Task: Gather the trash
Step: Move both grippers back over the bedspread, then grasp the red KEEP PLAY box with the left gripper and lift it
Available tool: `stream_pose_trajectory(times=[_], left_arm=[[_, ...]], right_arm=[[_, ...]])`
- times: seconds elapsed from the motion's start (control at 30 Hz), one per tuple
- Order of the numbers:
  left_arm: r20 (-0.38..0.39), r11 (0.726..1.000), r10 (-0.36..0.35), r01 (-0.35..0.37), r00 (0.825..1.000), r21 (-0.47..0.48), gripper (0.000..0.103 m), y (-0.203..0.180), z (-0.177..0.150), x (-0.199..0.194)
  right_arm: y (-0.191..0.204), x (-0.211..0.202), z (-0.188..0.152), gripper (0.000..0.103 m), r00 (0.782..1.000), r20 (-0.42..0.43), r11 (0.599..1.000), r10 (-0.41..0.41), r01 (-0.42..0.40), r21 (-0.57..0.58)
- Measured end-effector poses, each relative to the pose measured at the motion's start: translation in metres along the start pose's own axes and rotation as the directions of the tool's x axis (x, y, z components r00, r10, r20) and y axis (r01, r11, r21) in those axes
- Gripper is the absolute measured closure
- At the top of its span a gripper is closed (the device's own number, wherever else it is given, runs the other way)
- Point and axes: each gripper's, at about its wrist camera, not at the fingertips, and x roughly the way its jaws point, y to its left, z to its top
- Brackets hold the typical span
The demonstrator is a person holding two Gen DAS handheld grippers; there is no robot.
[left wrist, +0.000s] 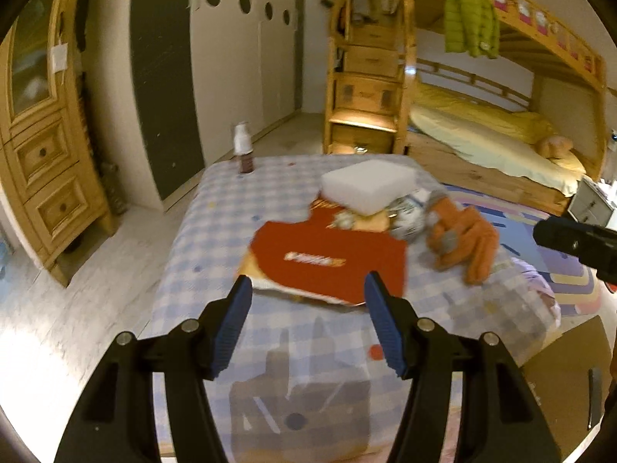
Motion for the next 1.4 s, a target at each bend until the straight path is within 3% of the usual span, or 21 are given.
stream_pose_trajectory(times=[0.17, 0.77, 0.83, 0.9, 0.93, 1.2, 1.27, 1.33, 1.4], left_arm=[[-0.031, 1.000, 0.017, -0.018, 0.999, -0.021, 0.044, 0.020, -0.007, 0.012], [-0.073, 0.997, 0.052, -0.056, 0.996, -0.056, 0.044, 0.040, -0.008, 0.033], [-0.069, 0.996, 0.056, -0.061, 0.996, -0.063, 0.044, 0.042, -0.007, 0.030], [-0.067, 0.995, 0.063, -0.067, 0.996, -0.067, 0.044, 0.044, -0.006, 0.027], [-0.065, 0.995, 0.068, -0.073, 0.996, -0.070, 0.044, 0.046, -0.006, 0.026], [-0.073, 0.990, 0.086, -0.093, 0.994, -0.102, 0.043, 0.052, -0.010, 0.013], [-0.078, 0.991, 0.079, -0.086, 0.994, -0.102, 0.031, 0.049, -0.013, 0.009], [-0.079, 0.991, 0.073, -0.081, 0.994, -0.110, 0.027, 0.047, -0.015, 0.006], [-0.089, 0.990, 0.060, -0.070, 0.994, -0.122, 0.018, 0.044, -0.017, 0.005]], right_arm=[[0.019, 0.034, 0.010, 0.065, 0.998, -0.045, 0.998, 0.039, -0.041, -0.048], [0.045, 0.113, 0.027, 0.064, 0.979, -0.156, 0.983, 0.135, -0.152, -0.106], [0.047, 0.117, 0.026, 0.065, 0.971, -0.178, 0.978, 0.162, -0.181, -0.100], [0.050, 0.117, 0.022, 0.079, 0.961, -0.203, 0.971, 0.189, -0.214, -0.109], [0.055, 0.114, 0.018, 0.081, 0.953, -0.219, 0.964, 0.209, -0.239, -0.119], [0.090, 0.092, -0.015, 0.082, 0.894, -0.329, 0.912, 0.304, -0.373, -0.171], [0.091, 0.083, -0.018, 0.081, 0.901, -0.318, 0.914, 0.296, -0.364, -0.181], [0.086, 0.074, -0.017, 0.080, 0.914, -0.292, 0.925, 0.281, -0.339, -0.172], [0.080, 0.065, -0.018, 0.063, 0.936, -0.248, 0.943, 0.249, -0.293, -0.160]])
